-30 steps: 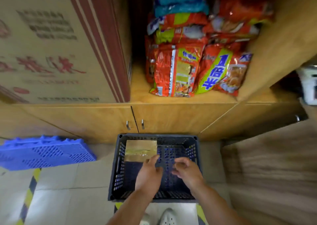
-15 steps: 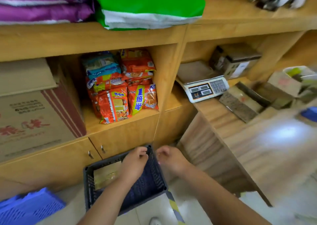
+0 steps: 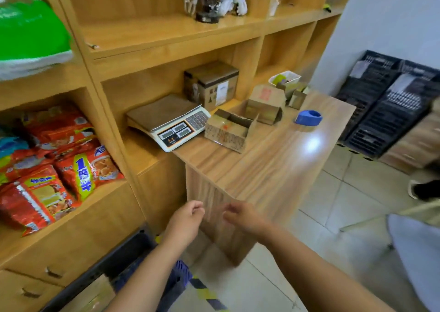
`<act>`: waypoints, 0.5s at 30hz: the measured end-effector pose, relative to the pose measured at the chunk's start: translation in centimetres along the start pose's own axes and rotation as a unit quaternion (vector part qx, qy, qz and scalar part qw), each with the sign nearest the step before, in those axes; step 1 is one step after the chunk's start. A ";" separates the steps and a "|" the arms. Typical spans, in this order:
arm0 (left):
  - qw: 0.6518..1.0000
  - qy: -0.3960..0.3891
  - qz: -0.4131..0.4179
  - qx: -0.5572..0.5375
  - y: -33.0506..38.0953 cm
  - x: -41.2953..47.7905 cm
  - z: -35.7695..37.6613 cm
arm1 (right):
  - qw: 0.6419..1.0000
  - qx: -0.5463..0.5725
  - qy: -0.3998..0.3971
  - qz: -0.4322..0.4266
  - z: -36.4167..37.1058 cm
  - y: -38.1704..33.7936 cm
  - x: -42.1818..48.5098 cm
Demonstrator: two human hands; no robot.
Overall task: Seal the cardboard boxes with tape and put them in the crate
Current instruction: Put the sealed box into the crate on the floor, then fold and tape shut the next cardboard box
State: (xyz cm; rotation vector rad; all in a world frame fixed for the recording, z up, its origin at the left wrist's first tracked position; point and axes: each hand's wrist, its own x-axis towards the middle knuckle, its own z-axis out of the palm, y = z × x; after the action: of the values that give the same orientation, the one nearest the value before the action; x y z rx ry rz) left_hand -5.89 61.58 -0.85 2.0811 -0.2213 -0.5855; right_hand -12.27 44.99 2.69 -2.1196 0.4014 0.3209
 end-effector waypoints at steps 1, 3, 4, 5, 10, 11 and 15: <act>1.000 0.001 0.007 0.008 1.4 0.5 1.6 | 1.000 0.009 0.005 0.000 -1.6 1.3 -0.1; 1.000 0.010 0.019 0.015 4.1 1.6 5.3 | 1.000 0.018 0.016 -0.002 -5.2 4.2 -0.4; 1.000 0.015 0.023 0.015 5.6 2.1 7.4 | 0.999 0.028 0.020 0.001 -7.2 5.8 -0.6; 1.000 0.016 0.024 0.012 7.0 2.6 9.7 | 0.999 0.043 0.022 0.007 -9.2 7.3 -0.7; 0.999 -0.004 0.006 -0.034 13.5 4.1 21.4 | 0.994 0.078 0.064 0.036 -19.2 14.8 -2.0; 0.999 -0.006 0.009 -0.040 14.5 4.3 23.4 | 0.993 0.082 0.070 0.037 -21.1 16.1 -2.1; 0.999 -0.003 0.021 -0.046 18.0 5.2 28.4 | 0.993 0.075 0.074 0.046 -27.4 19.3 -2.4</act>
State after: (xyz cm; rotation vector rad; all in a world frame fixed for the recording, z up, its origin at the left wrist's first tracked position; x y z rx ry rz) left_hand -13.93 28.56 -0.43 1.9827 -0.2365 -0.5655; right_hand -20.17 12.37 3.74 -1.9861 0.5933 0.1814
